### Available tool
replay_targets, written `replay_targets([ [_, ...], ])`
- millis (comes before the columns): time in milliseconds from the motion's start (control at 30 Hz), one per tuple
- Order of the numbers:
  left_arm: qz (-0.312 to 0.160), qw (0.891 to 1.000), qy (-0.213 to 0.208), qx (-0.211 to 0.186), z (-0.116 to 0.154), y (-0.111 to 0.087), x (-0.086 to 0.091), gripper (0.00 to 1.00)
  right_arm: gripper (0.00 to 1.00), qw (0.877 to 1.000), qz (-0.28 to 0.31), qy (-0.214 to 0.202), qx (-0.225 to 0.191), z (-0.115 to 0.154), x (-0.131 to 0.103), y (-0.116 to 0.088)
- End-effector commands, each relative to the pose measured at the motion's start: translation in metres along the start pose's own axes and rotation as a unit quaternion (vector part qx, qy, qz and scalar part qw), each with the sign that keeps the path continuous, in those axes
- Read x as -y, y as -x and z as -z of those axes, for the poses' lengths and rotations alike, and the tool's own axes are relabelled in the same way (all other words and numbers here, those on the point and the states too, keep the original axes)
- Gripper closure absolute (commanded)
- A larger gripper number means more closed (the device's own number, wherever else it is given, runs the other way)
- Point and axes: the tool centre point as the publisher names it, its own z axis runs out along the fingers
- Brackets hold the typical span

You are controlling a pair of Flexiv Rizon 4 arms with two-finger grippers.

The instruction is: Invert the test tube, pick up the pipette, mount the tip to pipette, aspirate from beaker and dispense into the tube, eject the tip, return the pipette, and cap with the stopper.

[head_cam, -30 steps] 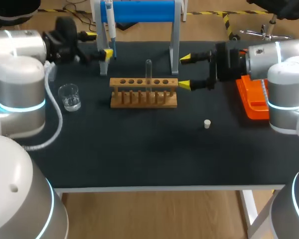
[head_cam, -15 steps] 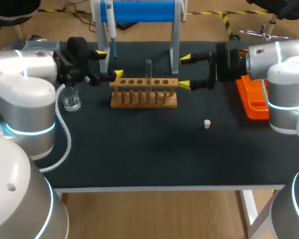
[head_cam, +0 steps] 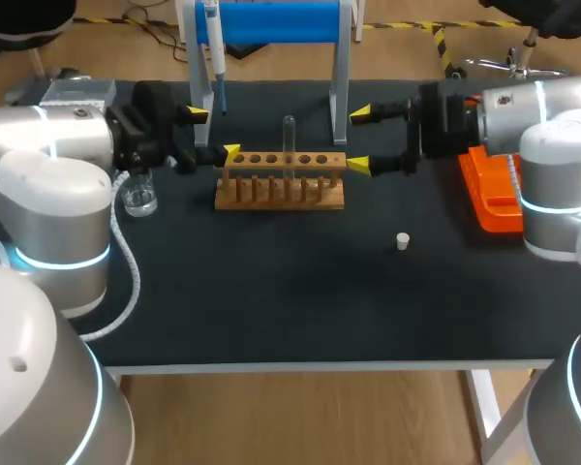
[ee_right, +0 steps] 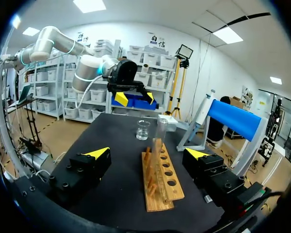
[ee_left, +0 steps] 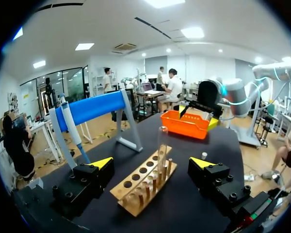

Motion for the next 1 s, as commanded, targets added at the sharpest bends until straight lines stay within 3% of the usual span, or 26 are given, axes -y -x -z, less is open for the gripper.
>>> replay_targets([
  [33,0.0,1.0,-0.001,0.001,0.0,0.0,-0.001,0.0,0.0,1.0,0.0,0.0,-0.001,0.001,0.0,0.0],
  [467,0.0,1.0,-0.001,0.001,0.0,0.0,-0.001,0.0,0.0,1.0,0.0,0.0,-0.001,0.001,0.0,0.0],
  [767,0.0,1.0,-0.001,0.001,0.0,0.0,-0.001,0.0,0.0,0.999,0.025,0.025,-0.034,-0.032,0.001,0.018],
  [1000,0.0,1.0,-0.001,0.001,0.0,0.0,-0.001,0.0,0.0,0.996,0.004,0.06,-0.07,-0.057,0.004,0.03],
])
